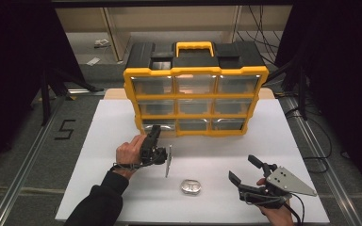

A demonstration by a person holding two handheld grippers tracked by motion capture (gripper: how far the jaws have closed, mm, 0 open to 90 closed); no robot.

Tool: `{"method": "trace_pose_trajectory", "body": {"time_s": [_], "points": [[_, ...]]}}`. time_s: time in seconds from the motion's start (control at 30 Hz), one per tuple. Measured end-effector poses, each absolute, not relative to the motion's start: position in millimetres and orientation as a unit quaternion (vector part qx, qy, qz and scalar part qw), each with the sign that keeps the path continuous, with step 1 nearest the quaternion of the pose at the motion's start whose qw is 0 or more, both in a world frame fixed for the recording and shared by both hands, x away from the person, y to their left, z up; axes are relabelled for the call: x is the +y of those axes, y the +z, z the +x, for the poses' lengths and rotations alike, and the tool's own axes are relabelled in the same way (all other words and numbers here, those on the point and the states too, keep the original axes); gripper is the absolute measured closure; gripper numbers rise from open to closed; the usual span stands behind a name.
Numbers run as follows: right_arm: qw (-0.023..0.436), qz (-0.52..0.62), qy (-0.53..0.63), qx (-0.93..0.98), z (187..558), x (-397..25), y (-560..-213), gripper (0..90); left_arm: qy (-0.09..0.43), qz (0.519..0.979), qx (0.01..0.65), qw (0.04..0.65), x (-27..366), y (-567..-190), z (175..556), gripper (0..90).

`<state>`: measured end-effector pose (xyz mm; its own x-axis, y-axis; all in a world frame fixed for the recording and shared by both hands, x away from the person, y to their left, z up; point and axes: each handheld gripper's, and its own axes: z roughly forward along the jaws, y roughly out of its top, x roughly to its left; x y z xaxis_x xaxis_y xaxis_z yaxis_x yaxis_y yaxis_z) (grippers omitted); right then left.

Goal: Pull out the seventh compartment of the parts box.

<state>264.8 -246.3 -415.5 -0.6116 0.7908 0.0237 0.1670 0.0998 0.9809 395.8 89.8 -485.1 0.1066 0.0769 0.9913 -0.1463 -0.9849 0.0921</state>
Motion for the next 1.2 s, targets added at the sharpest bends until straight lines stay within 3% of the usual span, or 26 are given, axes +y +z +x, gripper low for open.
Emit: {"method": "trace_pose_trajectory", "body": {"time_s": [1.2], "points": [[0.269,0.352,0.573,0.689,265.5,-247.4,-415.4,18.4,0.668,0.739,-0.031,0.082,90.1,-485.1,372.4,77.6]]}}
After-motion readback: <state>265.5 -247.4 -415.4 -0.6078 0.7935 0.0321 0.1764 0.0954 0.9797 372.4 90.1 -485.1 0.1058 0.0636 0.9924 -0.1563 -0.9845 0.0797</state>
